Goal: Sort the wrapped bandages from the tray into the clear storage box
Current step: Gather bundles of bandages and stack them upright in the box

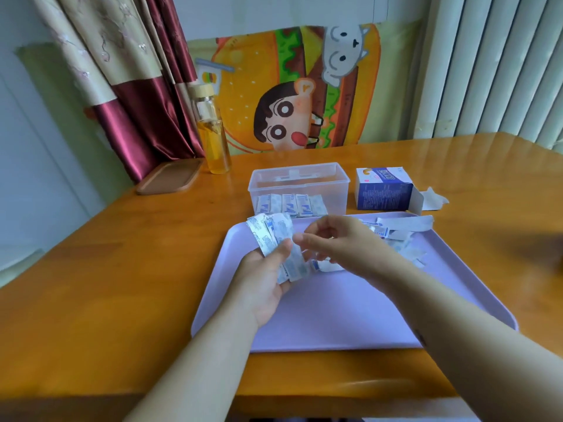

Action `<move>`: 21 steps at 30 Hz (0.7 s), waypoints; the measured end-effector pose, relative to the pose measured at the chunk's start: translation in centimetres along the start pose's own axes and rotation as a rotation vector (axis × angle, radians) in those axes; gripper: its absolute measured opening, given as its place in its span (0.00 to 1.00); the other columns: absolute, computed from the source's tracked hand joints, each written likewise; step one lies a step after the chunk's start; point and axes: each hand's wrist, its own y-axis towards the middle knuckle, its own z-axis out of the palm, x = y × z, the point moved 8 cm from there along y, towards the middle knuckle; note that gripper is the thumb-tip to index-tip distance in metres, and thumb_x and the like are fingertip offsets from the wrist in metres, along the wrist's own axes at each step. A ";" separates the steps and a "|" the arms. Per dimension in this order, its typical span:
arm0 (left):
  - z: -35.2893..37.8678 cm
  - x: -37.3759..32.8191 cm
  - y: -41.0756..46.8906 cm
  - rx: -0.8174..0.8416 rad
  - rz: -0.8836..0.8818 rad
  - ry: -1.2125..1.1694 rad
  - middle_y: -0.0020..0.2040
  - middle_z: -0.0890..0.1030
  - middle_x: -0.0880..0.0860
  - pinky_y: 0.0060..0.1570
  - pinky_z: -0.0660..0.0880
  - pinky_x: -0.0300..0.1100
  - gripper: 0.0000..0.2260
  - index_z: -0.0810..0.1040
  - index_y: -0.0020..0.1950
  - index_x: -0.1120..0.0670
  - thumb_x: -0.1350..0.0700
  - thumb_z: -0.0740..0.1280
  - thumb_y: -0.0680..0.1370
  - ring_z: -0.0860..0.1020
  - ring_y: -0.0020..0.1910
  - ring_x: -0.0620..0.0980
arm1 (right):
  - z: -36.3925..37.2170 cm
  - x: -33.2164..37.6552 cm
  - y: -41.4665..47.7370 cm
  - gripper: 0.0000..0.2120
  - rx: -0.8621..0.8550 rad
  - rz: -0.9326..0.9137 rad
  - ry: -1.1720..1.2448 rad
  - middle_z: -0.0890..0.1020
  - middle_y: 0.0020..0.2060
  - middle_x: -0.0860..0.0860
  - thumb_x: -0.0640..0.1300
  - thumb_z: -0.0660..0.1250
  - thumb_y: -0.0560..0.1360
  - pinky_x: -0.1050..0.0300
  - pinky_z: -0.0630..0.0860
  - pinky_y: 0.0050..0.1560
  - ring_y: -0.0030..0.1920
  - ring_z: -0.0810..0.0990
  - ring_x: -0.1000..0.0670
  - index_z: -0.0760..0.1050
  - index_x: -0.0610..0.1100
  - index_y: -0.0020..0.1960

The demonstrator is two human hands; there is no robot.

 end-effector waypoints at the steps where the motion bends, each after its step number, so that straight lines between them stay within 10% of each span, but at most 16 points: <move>1: -0.1 0.2 -0.2 0.012 -0.011 0.024 0.52 0.83 0.53 0.43 0.80 0.43 0.08 0.77 0.53 0.49 0.61 0.61 0.80 0.82 0.49 0.51 | 0.3 -0.1 0.0 0.18 -0.016 -0.003 0.019 0.83 0.31 0.51 0.56 0.73 0.68 0.62 0.71 0.35 0.33 0.77 0.55 0.77 0.41 0.44; 13: -0.8 1.1 -0.5 0.024 -0.054 0.134 0.50 0.84 0.54 0.44 0.80 0.44 0.08 0.77 0.55 0.54 0.60 0.61 0.80 0.82 0.48 0.50 | 1.1 -3.4 1.1 0.09 -0.079 0.098 0.380 0.77 0.28 0.50 0.39 0.71 0.72 0.63 0.72 0.34 0.30 0.73 0.52 0.74 0.41 0.36; 21: -1.4 0.7 -0.5 -0.035 0.032 0.269 0.45 0.85 0.51 0.42 0.79 0.42 0.06 0.80 0.50 0.50 0.60 0.67 0.76 0.84 0.44 0.48 | 1.4 -2.5 1.0 0.06 0.004 0.074 0.427 0.81 0.39 0.42 0.38 0.71 0.72 0.47 0.75 0.48 0.42 0.80 0.46 0.74 0.41 0.40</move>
